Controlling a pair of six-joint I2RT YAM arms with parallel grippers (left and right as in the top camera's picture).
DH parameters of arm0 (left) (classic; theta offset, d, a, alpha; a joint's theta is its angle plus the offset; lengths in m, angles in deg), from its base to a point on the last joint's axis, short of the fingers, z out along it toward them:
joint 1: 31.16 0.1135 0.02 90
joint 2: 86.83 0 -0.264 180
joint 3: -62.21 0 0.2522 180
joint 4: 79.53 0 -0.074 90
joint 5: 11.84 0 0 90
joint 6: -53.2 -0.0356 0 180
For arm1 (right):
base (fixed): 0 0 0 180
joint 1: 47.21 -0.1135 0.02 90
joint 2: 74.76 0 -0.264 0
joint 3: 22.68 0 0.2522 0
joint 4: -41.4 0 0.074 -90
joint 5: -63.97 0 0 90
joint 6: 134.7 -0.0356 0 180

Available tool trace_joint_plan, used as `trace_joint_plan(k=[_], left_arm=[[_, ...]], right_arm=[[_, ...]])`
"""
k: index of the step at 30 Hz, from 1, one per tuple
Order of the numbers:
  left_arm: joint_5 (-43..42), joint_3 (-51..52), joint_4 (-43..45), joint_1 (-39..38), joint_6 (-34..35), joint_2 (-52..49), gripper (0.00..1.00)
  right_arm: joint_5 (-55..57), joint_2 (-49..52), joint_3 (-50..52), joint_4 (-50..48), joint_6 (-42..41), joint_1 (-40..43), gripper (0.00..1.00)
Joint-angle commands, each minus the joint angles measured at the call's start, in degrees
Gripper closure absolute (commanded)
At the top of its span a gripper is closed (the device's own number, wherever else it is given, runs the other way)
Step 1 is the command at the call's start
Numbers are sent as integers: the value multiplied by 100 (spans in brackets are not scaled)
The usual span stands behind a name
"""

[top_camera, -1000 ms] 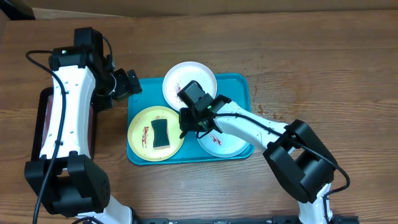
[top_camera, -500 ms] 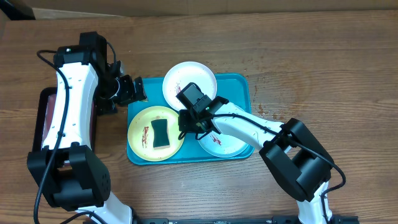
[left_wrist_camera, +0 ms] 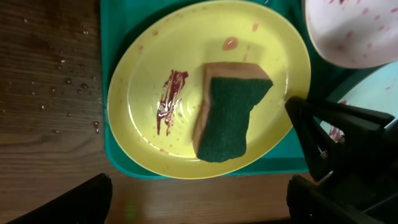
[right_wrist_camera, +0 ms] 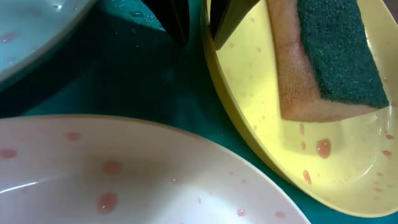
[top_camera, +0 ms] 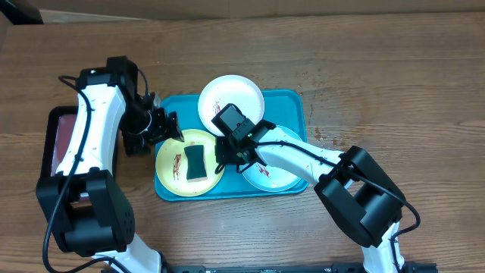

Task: Clean dirty plates on tray and stack at the side
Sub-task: 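Scrub the yellow plate with the sponge while the right gripper holds it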

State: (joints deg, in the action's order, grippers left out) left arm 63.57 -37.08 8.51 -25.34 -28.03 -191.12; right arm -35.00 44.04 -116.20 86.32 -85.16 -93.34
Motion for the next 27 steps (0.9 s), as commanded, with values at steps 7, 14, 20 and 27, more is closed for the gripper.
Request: trace_joint_plan(k=[7,14,20,27], left_arm=[[-166,254,173,-109,-177,-66,21],[-295,903,949,-468,-175,-66,36],[-337,1213,1467,-728,-109,-66,39],[-295,1405,1740,-846,-109,-66,38]], right_arm=[[146,81,-7,-9,-9,-20,90],[146,81,-7,-72,-7,-20,96],[146,81,-7,-68,-4,-20,96],[146,81,-7,-94,-4,-20,96]])
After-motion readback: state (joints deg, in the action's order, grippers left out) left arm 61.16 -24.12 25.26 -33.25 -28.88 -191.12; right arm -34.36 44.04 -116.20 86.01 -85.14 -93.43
